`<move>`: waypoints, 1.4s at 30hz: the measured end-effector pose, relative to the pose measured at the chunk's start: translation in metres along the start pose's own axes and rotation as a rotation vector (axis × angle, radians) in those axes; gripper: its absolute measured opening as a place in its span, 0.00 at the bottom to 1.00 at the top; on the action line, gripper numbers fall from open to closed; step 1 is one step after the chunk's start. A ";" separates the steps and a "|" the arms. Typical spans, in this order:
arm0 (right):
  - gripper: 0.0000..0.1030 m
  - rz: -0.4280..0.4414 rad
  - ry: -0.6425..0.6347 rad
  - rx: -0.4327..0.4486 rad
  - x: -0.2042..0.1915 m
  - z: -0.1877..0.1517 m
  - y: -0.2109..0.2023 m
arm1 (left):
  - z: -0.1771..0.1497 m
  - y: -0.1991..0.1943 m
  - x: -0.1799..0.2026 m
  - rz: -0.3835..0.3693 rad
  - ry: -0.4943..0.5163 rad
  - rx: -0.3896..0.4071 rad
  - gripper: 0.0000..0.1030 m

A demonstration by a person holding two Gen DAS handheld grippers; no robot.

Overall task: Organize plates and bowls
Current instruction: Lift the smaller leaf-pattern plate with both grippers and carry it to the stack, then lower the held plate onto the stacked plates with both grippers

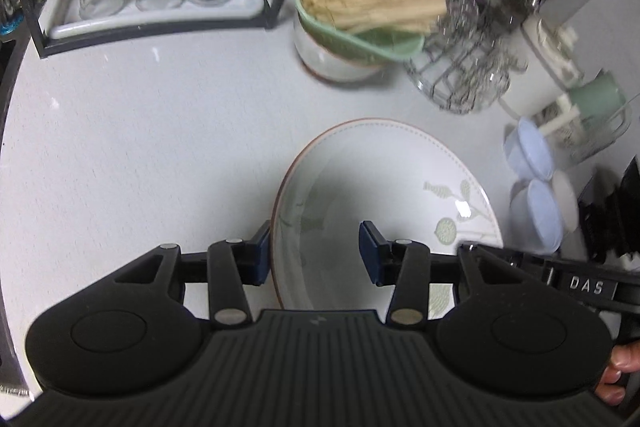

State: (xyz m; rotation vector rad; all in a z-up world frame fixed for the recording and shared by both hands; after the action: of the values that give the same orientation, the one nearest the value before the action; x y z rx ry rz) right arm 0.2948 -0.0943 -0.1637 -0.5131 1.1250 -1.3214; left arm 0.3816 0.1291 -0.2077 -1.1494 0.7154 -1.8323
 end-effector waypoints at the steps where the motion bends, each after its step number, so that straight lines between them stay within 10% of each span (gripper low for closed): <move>1: 0.26 0.001 -0.001 -0.002 0.004 -0.001 0.001 | -0.002 0.002 0.004 0.015 0.017 -0.013 0.49; 42: 0.26 -0.019 -0.083 0.013 0.023 -0.003 0.039 | -0.008 0.045 0.025 0.332 0.170 -0.112 0.48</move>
State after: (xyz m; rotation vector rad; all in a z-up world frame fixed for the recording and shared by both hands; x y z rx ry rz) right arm 0.3087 -0.1051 -0.2055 -0.5652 1.0452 -1.3110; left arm 0.3844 0.0859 -0.2369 -0.8878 1.0516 -1.6353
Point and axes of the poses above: each gripper's, at about its wrist camera, not at the fingertips, and y roughly the way its jaws point, x to its right, z to its top, the point moved 7 cm from there along y, roughly the way its jaws point, and after that the axes turned 6 degrees about -z, right-handed, at the moved point
